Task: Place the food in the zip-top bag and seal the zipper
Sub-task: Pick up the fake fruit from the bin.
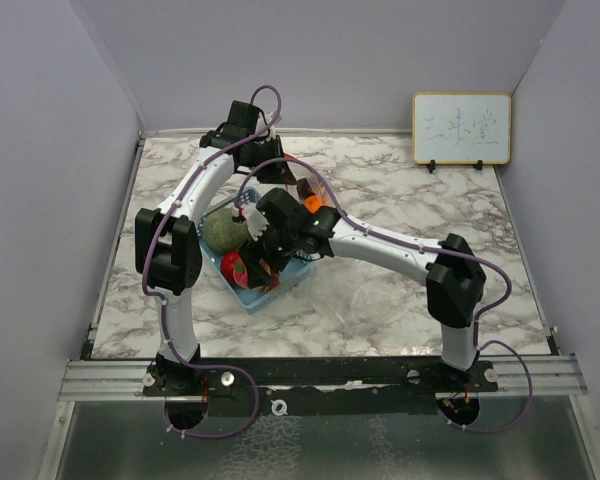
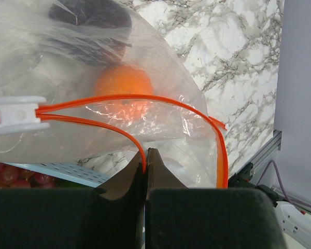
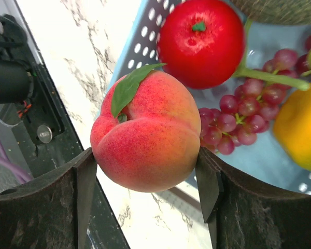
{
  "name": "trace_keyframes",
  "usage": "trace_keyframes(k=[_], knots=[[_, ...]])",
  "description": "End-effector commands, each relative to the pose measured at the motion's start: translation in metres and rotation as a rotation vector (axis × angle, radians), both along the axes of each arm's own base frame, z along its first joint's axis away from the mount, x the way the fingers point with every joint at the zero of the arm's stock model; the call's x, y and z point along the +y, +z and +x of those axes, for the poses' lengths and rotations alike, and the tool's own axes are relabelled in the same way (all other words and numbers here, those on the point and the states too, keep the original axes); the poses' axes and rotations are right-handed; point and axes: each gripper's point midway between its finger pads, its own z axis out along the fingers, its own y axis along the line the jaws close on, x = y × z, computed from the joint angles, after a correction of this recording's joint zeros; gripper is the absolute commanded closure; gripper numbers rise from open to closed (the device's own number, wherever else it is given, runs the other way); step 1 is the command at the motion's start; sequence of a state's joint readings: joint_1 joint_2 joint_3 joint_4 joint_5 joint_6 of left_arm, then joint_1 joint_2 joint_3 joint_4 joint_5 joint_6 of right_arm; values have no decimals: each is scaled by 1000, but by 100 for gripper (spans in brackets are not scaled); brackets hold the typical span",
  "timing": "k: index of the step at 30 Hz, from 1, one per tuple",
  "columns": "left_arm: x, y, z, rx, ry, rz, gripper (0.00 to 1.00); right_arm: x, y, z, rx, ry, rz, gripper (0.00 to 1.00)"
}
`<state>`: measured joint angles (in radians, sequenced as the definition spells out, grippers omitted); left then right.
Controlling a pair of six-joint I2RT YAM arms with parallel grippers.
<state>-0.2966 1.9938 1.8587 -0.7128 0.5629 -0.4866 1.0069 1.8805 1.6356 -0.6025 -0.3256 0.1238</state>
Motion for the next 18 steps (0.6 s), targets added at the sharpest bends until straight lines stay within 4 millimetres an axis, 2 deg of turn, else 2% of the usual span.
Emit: trace_keyframes(k=[1, 3, 10, 18], knots=[[1, 9, 4, -44, 1, 16, 100, -8, 85, 14, -196, -28, 113, 53], [1, 10, 3, -47, 1, 14, 100, -16, 93, 26, -240, -69, 95, 53], [3, 14, 0, -55, -5, 18, 100, -47, 100, 78, -324, -178, 73, 53], [5, 14, -5, -54, -18, 25, 100, -92, 88, 131, -308, -279, 79, 54]])
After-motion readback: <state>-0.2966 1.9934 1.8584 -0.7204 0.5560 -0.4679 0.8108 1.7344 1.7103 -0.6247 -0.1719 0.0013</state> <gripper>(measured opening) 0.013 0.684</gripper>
